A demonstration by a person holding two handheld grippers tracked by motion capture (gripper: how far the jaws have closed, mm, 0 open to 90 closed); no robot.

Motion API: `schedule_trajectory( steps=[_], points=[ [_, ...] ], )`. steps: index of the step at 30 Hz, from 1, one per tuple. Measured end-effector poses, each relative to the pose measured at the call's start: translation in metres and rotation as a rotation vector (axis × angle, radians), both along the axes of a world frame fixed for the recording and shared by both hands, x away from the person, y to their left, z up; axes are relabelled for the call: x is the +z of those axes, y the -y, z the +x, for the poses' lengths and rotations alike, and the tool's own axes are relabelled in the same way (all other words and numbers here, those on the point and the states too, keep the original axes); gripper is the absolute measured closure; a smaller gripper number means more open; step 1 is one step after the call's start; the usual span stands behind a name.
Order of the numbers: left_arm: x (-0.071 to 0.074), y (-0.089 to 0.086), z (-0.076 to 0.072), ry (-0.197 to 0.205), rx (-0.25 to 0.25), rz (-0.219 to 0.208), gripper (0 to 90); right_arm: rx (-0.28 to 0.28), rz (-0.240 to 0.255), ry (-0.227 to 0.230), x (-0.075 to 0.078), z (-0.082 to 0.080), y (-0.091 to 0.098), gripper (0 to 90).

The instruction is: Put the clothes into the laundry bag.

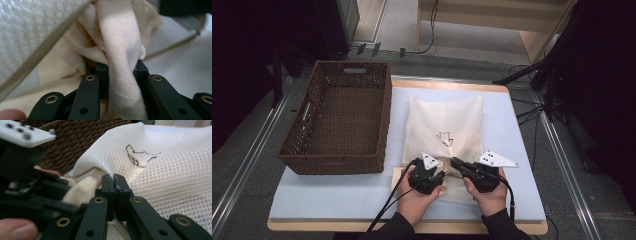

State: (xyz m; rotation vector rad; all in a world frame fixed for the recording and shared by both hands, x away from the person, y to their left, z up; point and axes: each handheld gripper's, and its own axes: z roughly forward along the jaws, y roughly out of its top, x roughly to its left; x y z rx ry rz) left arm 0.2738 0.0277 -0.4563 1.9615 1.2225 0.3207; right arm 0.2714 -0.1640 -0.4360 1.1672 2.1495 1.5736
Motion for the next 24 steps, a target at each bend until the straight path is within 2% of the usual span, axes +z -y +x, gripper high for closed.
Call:
schedule_trajectory(
  steps=[3,6,8,9,10,11,13,14,17,18,20,21,22,24],
  points=[
    [-0.001,0.001,0.01,-0.019,0.037,-0.004,71.6,0.004,-0.006,-0.004,0.0,-0.001,-0.001,88.5],
    [-0.006,0.003,0.014,-0.041,0.0,0.019,64.0,-0.004,-0.007,-0.005,0.0,0.0,0.001,88.4],
    [-0.005,0.003,0.009,-0.022,-0.038,0.025,54.2,-0.005,-0.009,-0.002,-0.001,0.001,0.002,88.5],
    [-0.005,0.003,0.009,-0.022,-0.038,0.025,48.7,-0.005,-0.009,-0.002,-0.001,0.001,0.002,88.5],
    [-0.003,0.002,0.005,-0.012,-0.063,0.031,48.7,-0.006,-0.007,-0.002,-0.001,0.001,0.003,88.5],
    [0.001,-0.003,-0.002,0.017,-0.097,0.037,40.9,-0.01,-0.007,-0.005,-0.001,0.001,0.004,88.5],
    [0.004,-0.007,-0.007,0.03,-0.111,0.041,36.0,-0.011,-0.008,-0.003,-0.001,0.001,0.004,88.5],
    [0.009,-0.015,-0.014,0.055,-0.122,0.039,35.1,-0.012,-0.009,-0.003,-0.001,0.001,0.004,88.5],
    [0.011,-0.031,-0.024,0.084,-0.132,0.033,32.5,-0.015,-0.009,-0.001,-0.001,0.002,0.004,88.5],
    [0.011,-0.031,-0.024,0.084,-0.132,0.033,32.2,-0.015,-0.009,-0.001,-0.001,0.002,0.004,88.5],
    [0.006,-0.049,-0.033,0.107,-0.112,0.063,31.9,-0.016,-0.012,0.0,-0.001,0.002,0.004,88.4],
    [0.006,-0.049,-0.033,0.107,-0.112,0.063,31.8,-0.015,-0.014,-0.001,-0.001,0.002,0.004,88.4],
    [0.002,-0.06,-0.038,0.112,-0.097,0.074,32.0,-0.015,-0.013,-0.003,-0.001,0.003,0.004,88.5],
    [0.002,-0.065,-0.04,0.121,-0.086,0.08,33.7,-0.015,-0.014,-0.002,-0.002,0.003,0.003,88.4]
  ],
)
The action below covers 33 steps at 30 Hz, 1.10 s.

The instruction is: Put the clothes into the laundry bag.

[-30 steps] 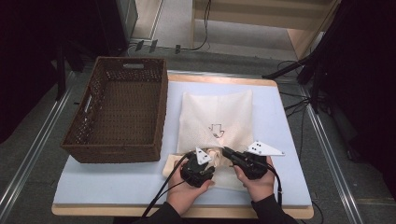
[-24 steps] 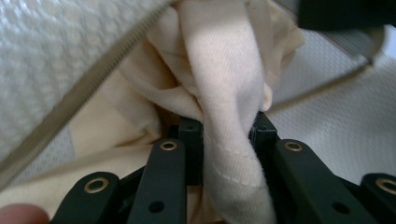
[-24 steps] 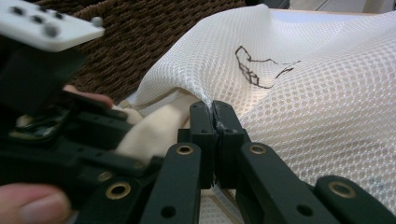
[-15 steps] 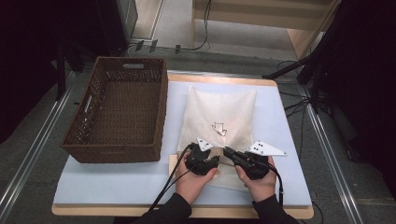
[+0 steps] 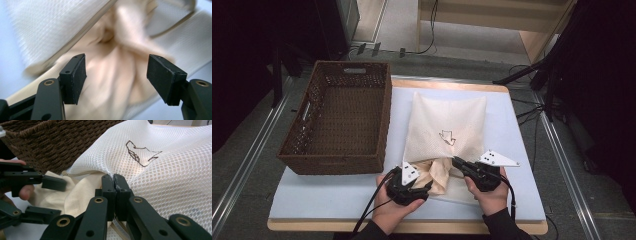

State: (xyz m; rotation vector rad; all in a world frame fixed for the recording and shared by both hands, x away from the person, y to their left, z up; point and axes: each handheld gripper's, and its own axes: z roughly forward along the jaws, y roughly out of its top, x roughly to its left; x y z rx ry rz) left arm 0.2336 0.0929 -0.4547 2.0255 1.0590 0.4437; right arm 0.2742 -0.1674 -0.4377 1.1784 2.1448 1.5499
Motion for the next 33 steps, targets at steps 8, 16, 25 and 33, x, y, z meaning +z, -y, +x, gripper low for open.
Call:
schedule_trajectory(
  steps=[8,16,25,33],
  points=[
    [-0.007,-0.014,-0.004,-0.008,0.026,0.084,64.5,0.004,-0.012,-0.01,-0.003,0.001,-0.003,88.4],
    [0.0,-0.005,-0.004,-0.012,-0.015,0.075,83.3,0.003,-0.012,-0.01,-0.004,0.001,-0.003,88.4],
    [0.013,0.033,0.007,-0.032,-0.106,-0.02,85.9,0.005,-0.01,-0.01,-0.004,0.001,-0.005,88.4],
    [0.0,0.064,0.037,-0.065,-0.075,-0.051,86.1,0.014,-0.01,-0.012,-0.004,-0.001,-0.004,88.5]
  ],
)
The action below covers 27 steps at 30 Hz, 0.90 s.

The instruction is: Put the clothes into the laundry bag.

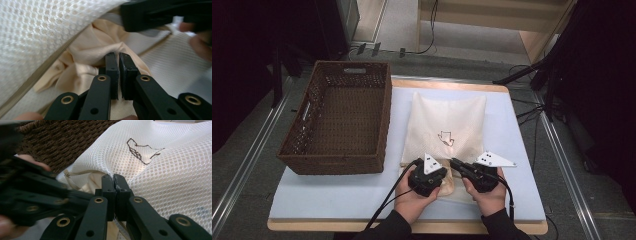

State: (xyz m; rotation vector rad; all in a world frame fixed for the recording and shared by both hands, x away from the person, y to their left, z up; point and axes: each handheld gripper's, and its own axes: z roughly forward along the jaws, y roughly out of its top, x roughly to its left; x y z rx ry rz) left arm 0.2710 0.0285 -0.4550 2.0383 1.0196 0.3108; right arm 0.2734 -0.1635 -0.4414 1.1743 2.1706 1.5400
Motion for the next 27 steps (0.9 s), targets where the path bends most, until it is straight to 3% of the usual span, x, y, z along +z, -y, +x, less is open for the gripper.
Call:
schedule_trajectory(
  steps=[4,5,9,14,17,21,23,26,27],
  points=[
    [-0.007,0.003,0.002,0.001,-0.003,0.001,81.9,-0.003,0.002,0.0,0.0,0.0,0.001,88.4],
    [-0.004,0.002,-0.004,0.01,-0.052,0.018,77.1,-0.002,0.0,0.002,-0.001,0.0,0.002,88.4],
    [-0.001,-0.006,-0.018,0.04,-0.1,0.062,61.7,-0.004,-0.002,0.001,-0.002,0.0,0.002,88.4],
    [0.0,-0.021,-0.028,0.038,-0.091,0.084,53.3,-0.006,-0.002,0.002,-0.001,0.0,0.002,88.4],
    [-0.002,-0.03,-0.029,-0.001,-0.069,0.12,43.5,-0.009,-0.001,0.003,-0.002,0.001,0.003,88.5],
    [-0.003,-0.027,-0.027,-0.009,-0.044,0.122,42.1,-0.007,-0.005,-0.002,-0.003,0.001,0.001,88.4],
    [-0.007,-0.013,-0.023,-0.025,-0.036,0.133,41.4,-0.007,-0.01,-0.005,-0.004,0.0,-0.001,88.4],
    [-0.01,-0.003,-0.022,-0.003,-0.03,0.16,42.1,-0.004,-0.013,-0.006,-0.004,0.0,-0.002,88.5],
    [-0.009,0.002,-0.02,0.002,-0.016,0.178,46.5,-0.003,-0.011,-0.007,-0.004,0.0,-0.002,88.5]
  ],
)
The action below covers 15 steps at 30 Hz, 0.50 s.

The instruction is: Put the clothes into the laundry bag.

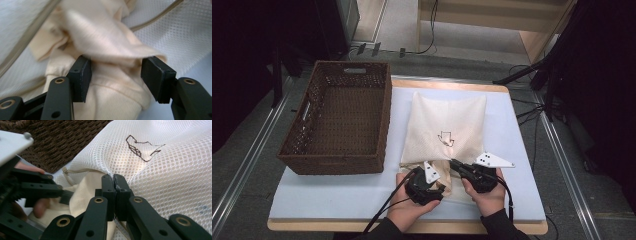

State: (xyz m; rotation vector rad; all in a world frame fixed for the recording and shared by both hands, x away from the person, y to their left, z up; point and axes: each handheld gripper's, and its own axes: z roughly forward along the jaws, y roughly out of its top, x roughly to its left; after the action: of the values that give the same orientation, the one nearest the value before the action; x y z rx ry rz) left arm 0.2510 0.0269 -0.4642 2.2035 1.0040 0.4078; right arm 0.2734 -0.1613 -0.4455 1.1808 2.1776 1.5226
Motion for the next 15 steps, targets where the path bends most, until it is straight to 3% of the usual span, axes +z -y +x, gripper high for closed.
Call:
schedule_trajectory(
  steps=[1,4,6,9,12,15],
  points=[
    [0.002,0.008,0.004,0.018,0.046,0.047,60.7,0.004,0.001,-0.004,0.0,0.0,-0.001,88.5],
    [0.006,0.011,0.01,0.008,0.076,0.023,82.5,0.008,0.0,-0.008,-0.002,-0.001,-0.002,88.5],
    [0.009,0.013,0.016,0.014,0.091,-0.012,83.7,0.011,-0.001,-0.01,-0.002,-0.002,-0.003,88.5],
    [0.012,0.014,0.024,0.076,0.149,-0.07,84.6,0.013,0.009,-0.006,-0.001,-0.002,-0.002,88.5],
    [0.006,0.012,0.034,0.103,0.22,-0.065,84.5,0.016,0.007,-0.008,-0.001,-0.003,-0.002,88.5],
    [-0.002,0.009,0.038,0.086,0.211,-0.053,81.9,0.018,-0.008,-0.012,-0.003,-0.002,-0.004,88.5]
  ],
)
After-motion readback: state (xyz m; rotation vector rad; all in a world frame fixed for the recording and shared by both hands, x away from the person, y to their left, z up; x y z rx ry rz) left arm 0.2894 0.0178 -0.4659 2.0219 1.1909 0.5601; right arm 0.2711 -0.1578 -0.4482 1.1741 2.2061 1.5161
